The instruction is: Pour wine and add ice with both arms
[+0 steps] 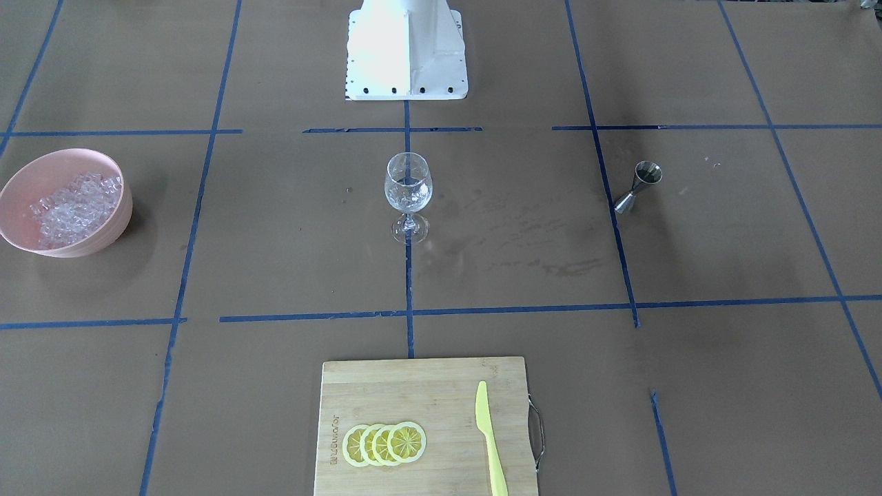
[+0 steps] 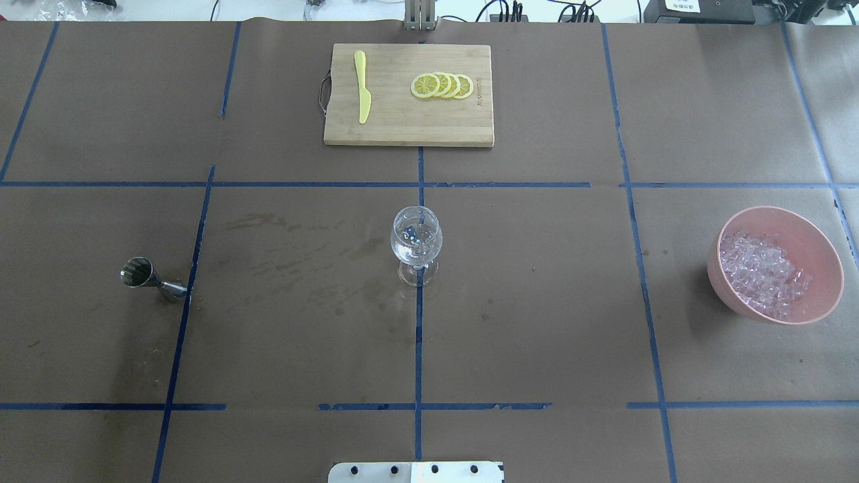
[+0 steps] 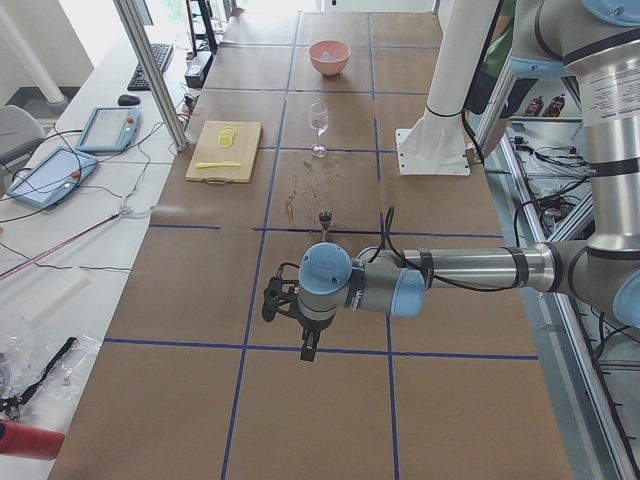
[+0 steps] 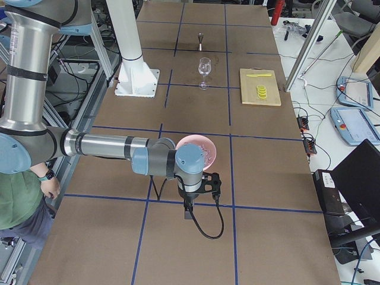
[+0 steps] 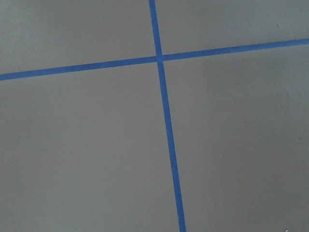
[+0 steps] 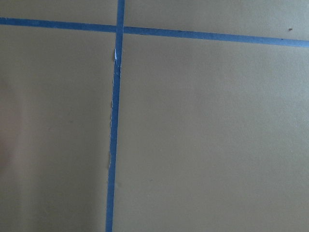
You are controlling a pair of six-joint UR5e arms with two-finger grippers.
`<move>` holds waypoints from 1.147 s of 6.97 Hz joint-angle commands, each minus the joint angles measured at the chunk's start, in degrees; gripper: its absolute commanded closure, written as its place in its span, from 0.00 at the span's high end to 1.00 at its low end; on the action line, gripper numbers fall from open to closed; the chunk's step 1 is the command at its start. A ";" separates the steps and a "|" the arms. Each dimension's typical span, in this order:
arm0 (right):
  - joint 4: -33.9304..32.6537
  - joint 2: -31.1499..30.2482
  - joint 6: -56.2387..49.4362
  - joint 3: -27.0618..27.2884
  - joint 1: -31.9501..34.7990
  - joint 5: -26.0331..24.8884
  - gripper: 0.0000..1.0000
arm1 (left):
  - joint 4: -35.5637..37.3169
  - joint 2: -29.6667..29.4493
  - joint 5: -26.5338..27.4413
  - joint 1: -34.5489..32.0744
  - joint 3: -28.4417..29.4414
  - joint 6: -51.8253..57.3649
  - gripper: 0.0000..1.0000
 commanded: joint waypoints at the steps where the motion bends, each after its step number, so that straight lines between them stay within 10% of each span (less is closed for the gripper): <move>1: 1.39 0.13 0.17 0.14 -0.07 0.05 1.00 | -0.20 -0.31 0.08 -0.22 -0.45 0.03 1.00; 4: 5.80 -0.22 0.52 0.05 -0.15 0.14 1.00 | -0.90 -0.48 0.95 -0.14 -0.46 -0.23 1.00; 8: 19.69 1.09 1.83 -0.65 -0.59 4.77 1.00 | -22.45 -2.66 0.61 -0.05 2.87 -0.49 1.00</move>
